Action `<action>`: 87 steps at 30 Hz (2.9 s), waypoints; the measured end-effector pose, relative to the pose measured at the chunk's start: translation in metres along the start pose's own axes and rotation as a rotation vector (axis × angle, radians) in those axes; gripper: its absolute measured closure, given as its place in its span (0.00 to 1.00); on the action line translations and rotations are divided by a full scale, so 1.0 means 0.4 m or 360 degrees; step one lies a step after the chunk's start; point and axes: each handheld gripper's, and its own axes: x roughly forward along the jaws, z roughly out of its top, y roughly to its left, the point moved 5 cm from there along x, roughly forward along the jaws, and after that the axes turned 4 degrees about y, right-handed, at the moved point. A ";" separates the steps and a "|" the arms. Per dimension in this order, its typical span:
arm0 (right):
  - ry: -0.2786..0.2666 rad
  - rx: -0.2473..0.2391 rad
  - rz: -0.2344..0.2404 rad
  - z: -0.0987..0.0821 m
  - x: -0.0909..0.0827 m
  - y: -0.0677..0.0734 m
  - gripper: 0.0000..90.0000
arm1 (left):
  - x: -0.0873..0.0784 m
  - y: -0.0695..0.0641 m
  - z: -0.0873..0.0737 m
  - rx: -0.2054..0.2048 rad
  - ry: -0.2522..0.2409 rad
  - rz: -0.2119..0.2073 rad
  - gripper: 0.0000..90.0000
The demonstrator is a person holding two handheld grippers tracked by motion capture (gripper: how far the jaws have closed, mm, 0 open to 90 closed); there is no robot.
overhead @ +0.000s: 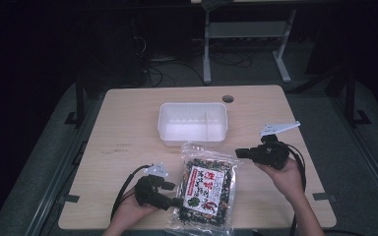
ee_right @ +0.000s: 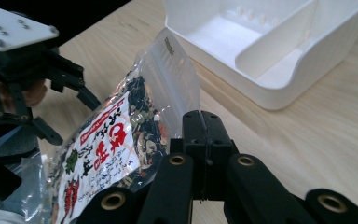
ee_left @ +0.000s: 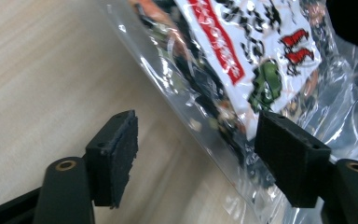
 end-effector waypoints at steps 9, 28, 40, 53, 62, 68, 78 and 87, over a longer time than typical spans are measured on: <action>-0.0100 -0.0074 -0.0002 0.041 -0.043 0.033 1.00 | 0.018 0.004 0.042 -0.0037 -0.0033 -0.0132 0.32; -0.0249 -0.0074 0.0034 0.045 -0.073 0.055 0.99 | -0.003 -0.019 0.060 0.0079 -0.0120 -0.0253 0.76; -0.0192 0.0056 0.0128 0.001 -0.037 0.023 0.52 | -0.004 -0.028 0.062 0.0124 -0.0111 -0.0197 0.76; -0.0012 0.0004 0.0311 -0.033 0.050 0.065 0.55 | -0.008 -0.039 0.066 0.0173 -0.0108 -0.0167 0.76; 0.0005 0.0006 0.0427 -0.040 0.066 0.079 0.70 | -0.010 -0.037 0.067 0.0187 -0.0116 -0.0158 0.75; -0.0041 0.0028 0.0526 -0.032 0.043 0.089 0.80 | -0.028 -0.022 0.065 0.0194 -0.0152 -0.0045 0.62; -0.0118 0.0066 0.0476 -0.019 -0.002 0.085 0.84 | -0.043 -0.002 0.038 0.0164 -0.0159 0.0024 0.50; -0.0196 0.0015 0.0357 -0.002 -0.048 0.101 0.85 | -0.038 0.005 0.020 0.0187 -0.0091 0.0107 0.45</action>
